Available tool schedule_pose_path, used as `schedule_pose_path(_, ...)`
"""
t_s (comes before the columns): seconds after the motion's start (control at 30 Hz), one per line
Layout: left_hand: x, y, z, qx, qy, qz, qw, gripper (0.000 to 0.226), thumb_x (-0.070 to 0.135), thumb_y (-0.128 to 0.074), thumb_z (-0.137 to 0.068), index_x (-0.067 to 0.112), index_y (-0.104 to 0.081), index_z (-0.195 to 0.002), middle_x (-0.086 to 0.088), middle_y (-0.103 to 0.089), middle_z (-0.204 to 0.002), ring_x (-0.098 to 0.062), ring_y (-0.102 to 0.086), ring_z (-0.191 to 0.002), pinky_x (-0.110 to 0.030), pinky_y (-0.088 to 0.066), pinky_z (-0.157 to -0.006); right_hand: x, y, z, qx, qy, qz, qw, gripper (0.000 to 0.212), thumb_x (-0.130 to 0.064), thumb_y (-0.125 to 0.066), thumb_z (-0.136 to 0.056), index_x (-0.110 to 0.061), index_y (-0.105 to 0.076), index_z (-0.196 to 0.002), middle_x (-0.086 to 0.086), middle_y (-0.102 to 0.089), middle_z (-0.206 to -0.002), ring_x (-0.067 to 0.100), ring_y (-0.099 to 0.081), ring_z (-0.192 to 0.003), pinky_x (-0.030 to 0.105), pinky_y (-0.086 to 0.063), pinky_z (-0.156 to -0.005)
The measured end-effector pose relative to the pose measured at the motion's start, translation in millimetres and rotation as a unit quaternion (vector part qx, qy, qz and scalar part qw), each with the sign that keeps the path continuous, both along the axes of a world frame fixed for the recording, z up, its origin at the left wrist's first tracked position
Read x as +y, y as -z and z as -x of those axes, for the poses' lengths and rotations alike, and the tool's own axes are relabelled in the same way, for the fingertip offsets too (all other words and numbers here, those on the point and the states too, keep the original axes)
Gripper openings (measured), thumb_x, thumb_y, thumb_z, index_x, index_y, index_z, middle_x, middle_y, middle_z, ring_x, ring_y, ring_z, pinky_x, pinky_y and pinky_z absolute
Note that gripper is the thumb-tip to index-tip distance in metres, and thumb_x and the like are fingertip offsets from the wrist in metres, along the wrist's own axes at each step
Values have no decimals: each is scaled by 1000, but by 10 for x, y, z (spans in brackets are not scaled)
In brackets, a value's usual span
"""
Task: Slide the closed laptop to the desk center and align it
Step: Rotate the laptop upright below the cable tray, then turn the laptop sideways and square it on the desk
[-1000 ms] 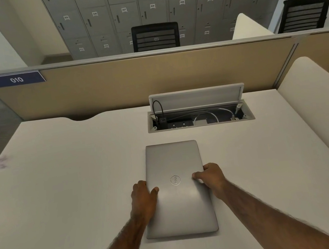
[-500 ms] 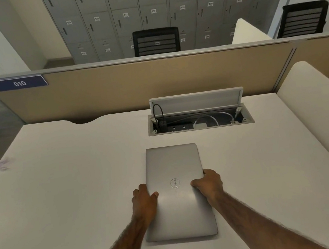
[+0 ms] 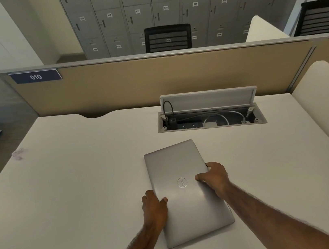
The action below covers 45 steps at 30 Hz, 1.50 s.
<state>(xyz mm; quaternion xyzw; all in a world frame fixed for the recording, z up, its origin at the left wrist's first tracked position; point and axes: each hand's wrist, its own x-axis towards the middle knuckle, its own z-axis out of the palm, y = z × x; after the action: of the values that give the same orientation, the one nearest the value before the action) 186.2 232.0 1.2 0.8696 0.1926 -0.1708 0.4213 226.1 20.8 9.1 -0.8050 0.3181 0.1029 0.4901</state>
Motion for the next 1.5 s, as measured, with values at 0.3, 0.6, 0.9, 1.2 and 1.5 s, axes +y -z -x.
schedule_pose_path(0.3,-172,-16,269,14,-58,44,997,43,13,-65,-89,1,-43,-124,-19,-46,-132,-40,-51,-120,-48,-43,-105,-33,-19,-187,10,-63,28,998,50,-35,-87,-54,-20,-76,-101,6,-75,-106,30,-71,-99,45,-61,-90)
schedule_pose_path(0.6,-286,-23,325,25,-88,65,994,49,14,-73,-79,0,-46,-117,-18,-51,-125,-39,-57,-115,-48,-49,-100,-65,-32,-346,20,-111,59,992,61,-36,-89,-60,-18,-75,-117,10,-68,-126,34,-61,-118,48,-56,-100)
schedule_pose_path(0.9,-106,-96,188,-7,-18,-83,996,60,39,-68,-82,5,-46,-126,-13,-49,-128,-37,-50,-123,-44,-46,-99,-157,-67,-10,-16,-3,16,1000,57,-26,-83,-77,-13,-69,-132,10,-67,-132,27,-65,-122,44,-51,-106)
schedule_pose_path(1.2,184,-221,-942,-122,154,-179,964,64,42,-65,-85,9,-47,-137,-12,-46,-142,-32,-47,-129,-41,-41,-106,-183,47,1234,15,156,58,986,62,-22,-83,-82,-5,-58,-136,25,-57,-130,42,-63,-115,44,-49,-100)
schedule_pose_path(1.5,126,-112,-1364,-32,241,-162,956,73,48,-66,-83,13,-42,-143,-12,-50,-143,-33,-51,-129,-43,-44,-107,200,121,1180,22,232,-64,970,61,-20,-83,-73,2,-53,-121,24,-64,-116,46,-65,-106,59,-60,-86)
